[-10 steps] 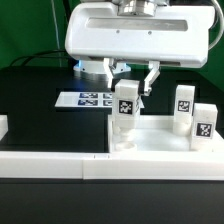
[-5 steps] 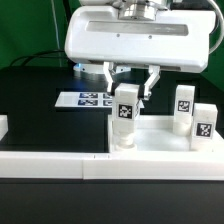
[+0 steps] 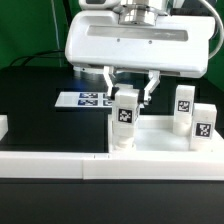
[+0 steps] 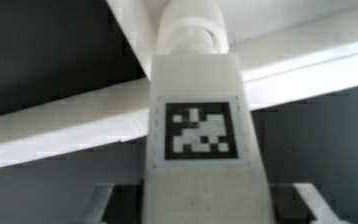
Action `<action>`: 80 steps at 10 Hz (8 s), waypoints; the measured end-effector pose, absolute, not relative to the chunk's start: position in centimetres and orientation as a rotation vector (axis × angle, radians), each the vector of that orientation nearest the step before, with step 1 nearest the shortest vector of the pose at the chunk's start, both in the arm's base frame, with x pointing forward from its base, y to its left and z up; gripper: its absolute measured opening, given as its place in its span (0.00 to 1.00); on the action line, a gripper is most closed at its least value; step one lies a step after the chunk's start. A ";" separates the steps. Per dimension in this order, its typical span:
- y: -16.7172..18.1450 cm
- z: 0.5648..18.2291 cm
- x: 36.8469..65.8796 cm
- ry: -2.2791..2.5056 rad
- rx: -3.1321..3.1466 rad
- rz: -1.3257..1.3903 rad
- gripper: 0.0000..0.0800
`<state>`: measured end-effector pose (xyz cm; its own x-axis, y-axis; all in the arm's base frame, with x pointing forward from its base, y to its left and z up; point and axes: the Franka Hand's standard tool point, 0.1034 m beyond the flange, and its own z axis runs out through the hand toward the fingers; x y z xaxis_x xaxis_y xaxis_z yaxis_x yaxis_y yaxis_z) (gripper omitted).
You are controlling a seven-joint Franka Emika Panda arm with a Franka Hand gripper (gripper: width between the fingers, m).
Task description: Assemble square table
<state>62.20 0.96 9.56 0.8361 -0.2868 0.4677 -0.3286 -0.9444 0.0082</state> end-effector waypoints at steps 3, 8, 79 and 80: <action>1.0 8.6 62.1 -0.469 2.911 0.741 0.36; 0.9 8.6 62.3 -0.442 2.889 0.819 0.37; 4.4 5.8 60.9 -0.466 3.119 0.190 0.81; 4.4 5.8 60.9 -0.455 3.120 0.188 0.81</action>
Offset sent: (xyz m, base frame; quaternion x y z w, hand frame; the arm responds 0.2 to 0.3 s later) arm -0.0027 0.0044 -0.0157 0.0045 0.0254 0.0071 0.9996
